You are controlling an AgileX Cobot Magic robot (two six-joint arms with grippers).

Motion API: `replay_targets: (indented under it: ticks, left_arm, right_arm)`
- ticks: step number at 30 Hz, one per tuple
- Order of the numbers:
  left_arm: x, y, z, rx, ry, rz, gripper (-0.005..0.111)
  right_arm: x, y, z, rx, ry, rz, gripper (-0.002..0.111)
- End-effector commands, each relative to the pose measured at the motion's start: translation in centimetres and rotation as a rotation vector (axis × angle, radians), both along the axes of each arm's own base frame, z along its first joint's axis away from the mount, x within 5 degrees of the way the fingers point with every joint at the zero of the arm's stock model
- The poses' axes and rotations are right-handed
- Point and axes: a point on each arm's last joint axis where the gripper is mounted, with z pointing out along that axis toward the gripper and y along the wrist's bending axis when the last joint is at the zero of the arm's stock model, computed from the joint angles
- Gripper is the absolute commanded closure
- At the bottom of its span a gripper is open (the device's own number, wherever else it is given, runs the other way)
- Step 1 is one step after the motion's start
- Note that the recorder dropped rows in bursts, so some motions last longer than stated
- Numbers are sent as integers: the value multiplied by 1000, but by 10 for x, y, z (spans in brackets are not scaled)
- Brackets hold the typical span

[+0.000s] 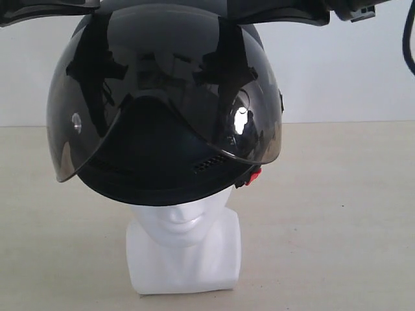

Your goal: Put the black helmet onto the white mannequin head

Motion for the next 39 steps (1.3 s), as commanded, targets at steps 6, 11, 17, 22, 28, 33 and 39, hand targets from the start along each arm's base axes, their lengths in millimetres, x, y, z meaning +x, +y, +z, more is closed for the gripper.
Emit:
replay_targets:
  ticks: [6, 11, 17, 22, 28, 33, 39]
  left_arm:
    - [-3, -3, -8, 61, 51, -57, 102]
    - [-6, -4, -9, 71, 72, -89, 102]
    - [-17, -1, -5, 70, 84, -95, 102]
    - [-22, 1, -3, 79, 103, -78, 102]
    - [-22, 1, -14, 79, 148, -78, 102]
    - [-19, 1, -27, 74, 175, -53, 102]
    - [-17, 2, -27, 67, 161, -32, 102]
  right_arm:
    - [-3, 1, -5, -61, 24, 18, 108]
    - [-5, 2, -6, -65, 49, 33, 108]
    - [-6, 1, -6, -63, 52, 35, 108]
    - [-6, 1, -6, -74, 49, 32, 108]
    - [-6, 0, -8, -93, 65, 23, 108]
    - [-9, 0, -10, -98, 109, 38, 108]
    - [-12, 0, -20, -118, 160, 59, 108]
